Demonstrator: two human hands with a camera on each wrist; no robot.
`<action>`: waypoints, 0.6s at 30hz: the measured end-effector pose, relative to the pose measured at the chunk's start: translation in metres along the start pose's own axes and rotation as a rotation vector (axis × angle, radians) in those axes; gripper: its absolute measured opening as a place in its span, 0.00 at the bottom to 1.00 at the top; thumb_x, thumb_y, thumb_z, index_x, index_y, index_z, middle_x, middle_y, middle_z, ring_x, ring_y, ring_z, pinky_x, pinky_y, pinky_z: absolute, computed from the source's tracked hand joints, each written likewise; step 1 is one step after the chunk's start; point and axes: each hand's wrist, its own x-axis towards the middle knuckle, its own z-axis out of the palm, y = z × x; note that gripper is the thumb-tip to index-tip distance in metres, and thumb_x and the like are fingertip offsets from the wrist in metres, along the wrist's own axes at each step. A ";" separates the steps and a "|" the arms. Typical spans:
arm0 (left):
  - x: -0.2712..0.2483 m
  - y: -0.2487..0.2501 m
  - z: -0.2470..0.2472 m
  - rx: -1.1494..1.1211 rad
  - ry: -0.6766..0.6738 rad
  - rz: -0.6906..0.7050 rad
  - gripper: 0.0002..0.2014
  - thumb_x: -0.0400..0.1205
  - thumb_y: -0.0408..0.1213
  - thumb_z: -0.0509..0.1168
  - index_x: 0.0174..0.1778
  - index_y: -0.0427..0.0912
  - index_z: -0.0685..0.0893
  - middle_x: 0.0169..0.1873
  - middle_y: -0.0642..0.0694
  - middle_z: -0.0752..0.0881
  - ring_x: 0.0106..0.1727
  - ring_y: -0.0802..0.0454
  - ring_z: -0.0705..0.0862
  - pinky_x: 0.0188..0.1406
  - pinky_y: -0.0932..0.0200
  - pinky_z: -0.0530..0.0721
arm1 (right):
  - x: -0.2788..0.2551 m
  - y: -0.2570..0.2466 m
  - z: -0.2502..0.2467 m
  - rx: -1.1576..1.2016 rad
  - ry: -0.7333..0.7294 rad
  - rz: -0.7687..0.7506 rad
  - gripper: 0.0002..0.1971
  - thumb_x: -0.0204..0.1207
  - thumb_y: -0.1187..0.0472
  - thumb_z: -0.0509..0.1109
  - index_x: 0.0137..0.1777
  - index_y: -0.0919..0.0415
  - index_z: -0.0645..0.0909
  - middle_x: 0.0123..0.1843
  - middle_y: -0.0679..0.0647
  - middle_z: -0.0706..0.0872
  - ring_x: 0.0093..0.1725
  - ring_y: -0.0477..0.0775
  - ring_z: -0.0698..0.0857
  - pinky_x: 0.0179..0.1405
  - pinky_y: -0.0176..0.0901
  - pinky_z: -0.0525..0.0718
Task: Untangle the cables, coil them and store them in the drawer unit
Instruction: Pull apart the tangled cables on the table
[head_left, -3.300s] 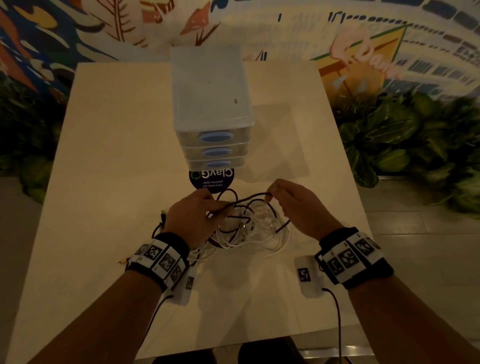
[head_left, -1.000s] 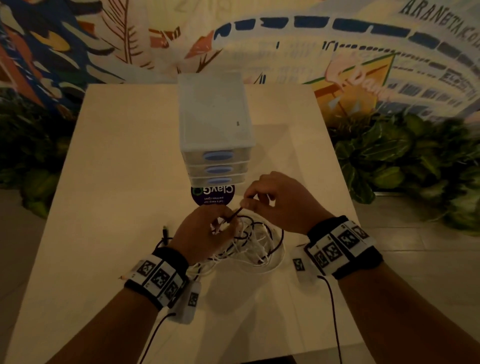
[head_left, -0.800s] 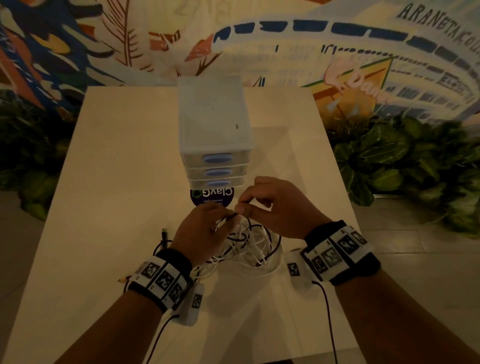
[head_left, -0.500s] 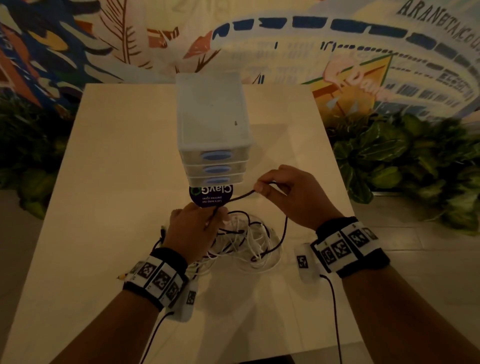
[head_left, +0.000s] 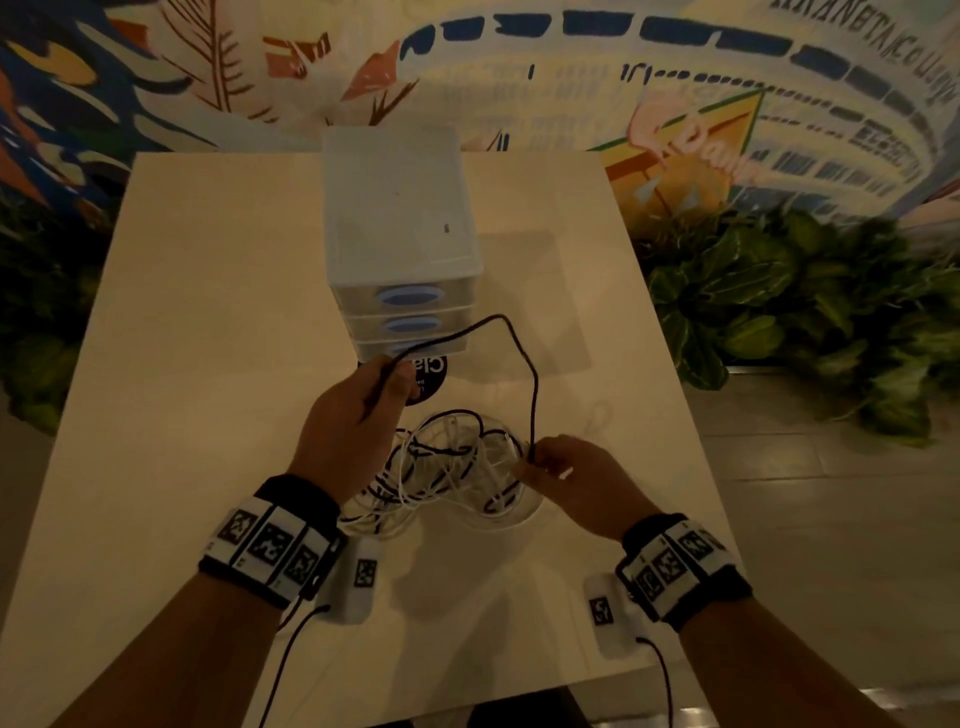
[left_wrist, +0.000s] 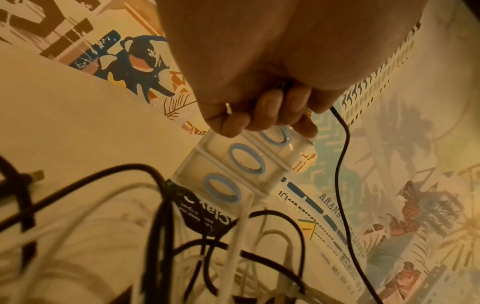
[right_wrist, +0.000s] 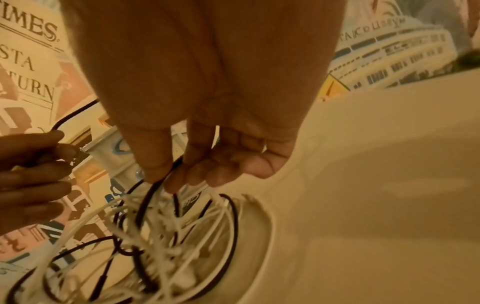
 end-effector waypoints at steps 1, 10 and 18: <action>-0.001 0.004 0.002 -0.056 -0.035 0.000 0.09 0.92 0.48 0.56 0.49 0.56 0.80 0.28 0.65 0.83 0.28 0.64 0.78 0.31 0.63 0.70 | -0.001 0.000 0.004 0.059 0.000 -0.002 0.13 0.83 0.39 0.68 0.47 0.47 0.85 0.42 0.46 0.88 0.44 0.45 0.86 0.51 0.47 0.84; 0.012 0.040 0.039 0.155 -0.312 0.144 0.19 0.93 0.49 0.51 0.78 0.53 0.74 0.38 0.57 0.86 0.42 0.69 0.84 0.46 0.64 0.80 | 0.002 -0.006 0.012 0.233 0.190 -0.033 0.07 0.84 0.44 0.70 0.46 0.44 0.82 0.41 0.43 0.86 0.42 0.42 0.84 0.45 0.34 0.80; 0.023 0.036 0.062 0.570 -0.532 0.094 0.26 0.92 0.57 0.45 0.85 0.57 0.65 0.44 0.47 0.89 0.42 0.48 0.83 0.44 0.51 0.80 | -0.002 -0.011 0.002 0.556 0.040 0.103 0.09 0.88 0.57 0.67 0.55 0.63 0.83 0.45 0.55 0.94 0.45 0.57 0.94 0.50 0.50 0.91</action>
